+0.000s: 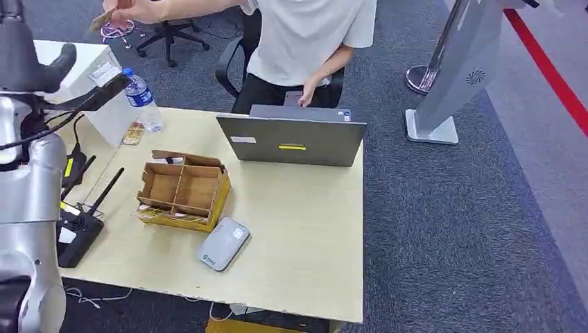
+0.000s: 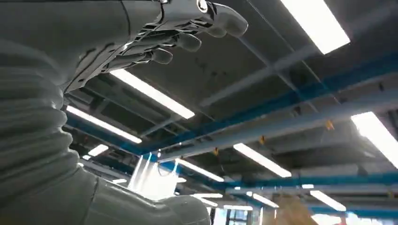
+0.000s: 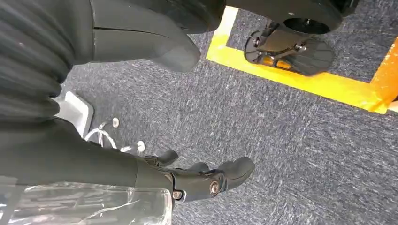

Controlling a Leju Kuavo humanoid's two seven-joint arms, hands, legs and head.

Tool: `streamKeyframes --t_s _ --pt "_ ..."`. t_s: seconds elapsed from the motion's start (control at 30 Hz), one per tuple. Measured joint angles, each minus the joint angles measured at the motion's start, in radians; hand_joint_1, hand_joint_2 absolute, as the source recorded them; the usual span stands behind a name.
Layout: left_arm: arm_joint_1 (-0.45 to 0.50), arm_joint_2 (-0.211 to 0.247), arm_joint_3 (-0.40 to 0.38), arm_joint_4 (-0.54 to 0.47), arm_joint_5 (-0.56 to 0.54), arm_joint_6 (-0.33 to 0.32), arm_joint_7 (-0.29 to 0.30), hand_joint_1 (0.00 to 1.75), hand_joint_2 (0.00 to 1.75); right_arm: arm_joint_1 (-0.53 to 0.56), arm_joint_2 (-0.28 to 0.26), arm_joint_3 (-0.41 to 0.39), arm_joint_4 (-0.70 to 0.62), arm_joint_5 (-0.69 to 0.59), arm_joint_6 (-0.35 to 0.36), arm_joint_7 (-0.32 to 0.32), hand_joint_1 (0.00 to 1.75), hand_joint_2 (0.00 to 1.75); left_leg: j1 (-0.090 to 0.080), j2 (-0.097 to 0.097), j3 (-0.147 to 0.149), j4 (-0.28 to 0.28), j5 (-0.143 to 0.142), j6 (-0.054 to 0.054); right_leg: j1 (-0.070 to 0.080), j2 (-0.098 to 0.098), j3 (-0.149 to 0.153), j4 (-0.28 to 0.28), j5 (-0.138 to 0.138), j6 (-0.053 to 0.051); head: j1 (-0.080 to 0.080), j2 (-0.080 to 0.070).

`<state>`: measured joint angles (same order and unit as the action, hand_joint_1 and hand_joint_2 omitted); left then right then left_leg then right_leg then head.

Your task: Pass the card to the sensor for recognition and then transmit it.

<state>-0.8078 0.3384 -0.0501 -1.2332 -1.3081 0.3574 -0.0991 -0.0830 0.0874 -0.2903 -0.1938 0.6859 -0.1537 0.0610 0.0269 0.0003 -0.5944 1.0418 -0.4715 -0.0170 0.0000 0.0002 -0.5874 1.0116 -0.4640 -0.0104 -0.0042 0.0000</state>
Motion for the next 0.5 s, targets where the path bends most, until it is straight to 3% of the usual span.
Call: streamKeyframes --t_s 0.13,0.33,0.37,0.5 --pt "-0.063 0.0 -0.108 0.071 -0.002 -0.025 0.044 0.0 1.75 0.004 0.0 0.0 0.0 0.013 -0.001 -0.001 0.0 1.75 0.0 0.001 0.0 0.0 0.0 0.0 0.0 0.002 0.0 0.0 0.0 0.0 0.0 0.0" --pt "-0.097 0.0 -0.167 0.128 0.034 -0.059 0.063 0.0 1.75 0.01 0.0 -0.001 0.0 0.014 -0.002 -0.002 0.0 1.75 0.0 0.002 -0.001 -0.001 0.0 0.0 0.0 0.002 -0.001 0.0 0.0 0.0 0.0 0.0" --pt "-0.1 0.001 -0.172 0.136 0.041 -0.063 0.064 1.75 1.75 0.011 0.0 -0.001 0.0 0.016 -0.002 -0.002 0.0 1.75 0.0 0.002 -0.001 -0.001 0.0 0.0 0.0 0.002 -0.001 0.0 0.0 0.0 0.0 0.0" --pt "-0.103 0.002 -0.18 0.164 0.065 -0.077 0.064 1.75 1.75 0.017 0.0 -0.002 0.0 0.027 -0.002 -0.002 0.0 1.75 0.0 0.001 -0.001 -0.001 0.0 0.0 0.0 0.002 -0.001 0.0 0.0 0.0 0.0 0.0"
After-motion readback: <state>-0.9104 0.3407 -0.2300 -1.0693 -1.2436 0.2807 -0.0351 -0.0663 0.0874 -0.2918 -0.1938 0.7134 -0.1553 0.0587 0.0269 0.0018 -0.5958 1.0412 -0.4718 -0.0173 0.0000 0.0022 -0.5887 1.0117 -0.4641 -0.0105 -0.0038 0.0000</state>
